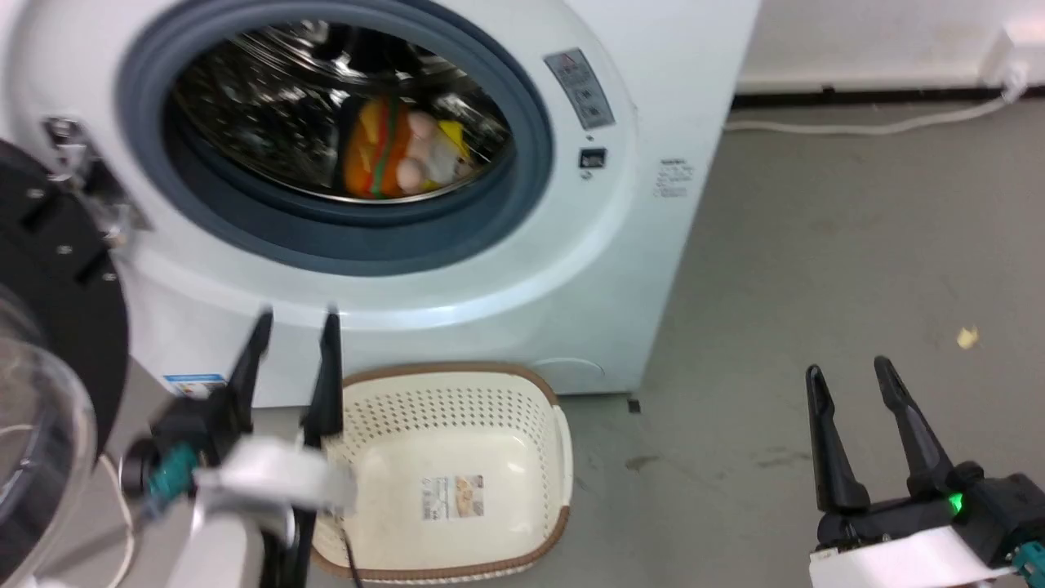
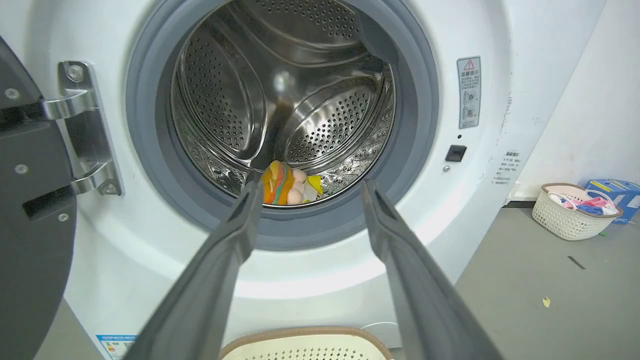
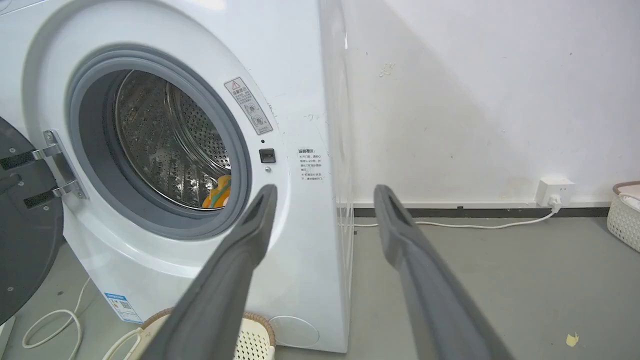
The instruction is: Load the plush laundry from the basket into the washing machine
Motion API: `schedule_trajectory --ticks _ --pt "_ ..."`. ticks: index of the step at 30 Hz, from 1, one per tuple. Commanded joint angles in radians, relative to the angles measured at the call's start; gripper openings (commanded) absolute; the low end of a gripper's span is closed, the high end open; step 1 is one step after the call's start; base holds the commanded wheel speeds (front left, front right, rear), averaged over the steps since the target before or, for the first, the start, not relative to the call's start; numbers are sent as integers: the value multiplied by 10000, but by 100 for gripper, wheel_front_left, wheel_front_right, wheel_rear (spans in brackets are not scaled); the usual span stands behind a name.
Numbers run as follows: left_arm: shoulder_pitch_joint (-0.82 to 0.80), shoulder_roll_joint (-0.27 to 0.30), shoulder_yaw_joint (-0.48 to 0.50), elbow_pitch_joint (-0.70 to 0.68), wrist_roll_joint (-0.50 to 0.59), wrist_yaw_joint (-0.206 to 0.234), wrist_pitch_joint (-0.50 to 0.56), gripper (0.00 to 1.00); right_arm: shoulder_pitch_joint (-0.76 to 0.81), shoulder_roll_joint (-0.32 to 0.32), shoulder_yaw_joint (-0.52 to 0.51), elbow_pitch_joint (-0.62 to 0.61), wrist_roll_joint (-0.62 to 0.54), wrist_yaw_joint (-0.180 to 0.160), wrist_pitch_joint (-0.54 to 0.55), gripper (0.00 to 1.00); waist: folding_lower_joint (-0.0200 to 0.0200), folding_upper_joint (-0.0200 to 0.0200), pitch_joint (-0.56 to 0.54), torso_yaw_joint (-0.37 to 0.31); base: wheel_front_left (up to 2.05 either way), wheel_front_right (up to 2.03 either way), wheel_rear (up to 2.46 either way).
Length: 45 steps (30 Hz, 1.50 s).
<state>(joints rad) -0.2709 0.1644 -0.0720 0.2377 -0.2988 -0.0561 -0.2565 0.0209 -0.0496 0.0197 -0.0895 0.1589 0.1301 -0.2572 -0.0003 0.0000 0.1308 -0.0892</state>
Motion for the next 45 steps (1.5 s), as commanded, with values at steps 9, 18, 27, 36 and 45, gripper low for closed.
schedule_trajectory --ticks 9,18,27,36,45 --pt "2464 -405 -238 -1207 888 571 -52 100 667 -6 191 256 -201 6 -46 100 3 0 -645 469 0 0 0" --pt "2761 -761 -130 -1404 1036 750 1 0 736 -2 224 487 -175 0 1 0 3 0 -575 753 0 0 0" --pt "2754 -799 -110 -1429 1115 737 114 0 694 0 200 504 -232 0 107 0 4 0 -605 767 0 0 0" --pt "2751 -824 -48 -1500 1256 723 298 0 626 -1 170 533 -334 1 292 0 4 0 -658 777 0 0 0" --pt "2748 -850 14 -1571 1396 710 482 0 558 -1 140 562 -436 1 477 0 4 0 -711 786 0 0 0"
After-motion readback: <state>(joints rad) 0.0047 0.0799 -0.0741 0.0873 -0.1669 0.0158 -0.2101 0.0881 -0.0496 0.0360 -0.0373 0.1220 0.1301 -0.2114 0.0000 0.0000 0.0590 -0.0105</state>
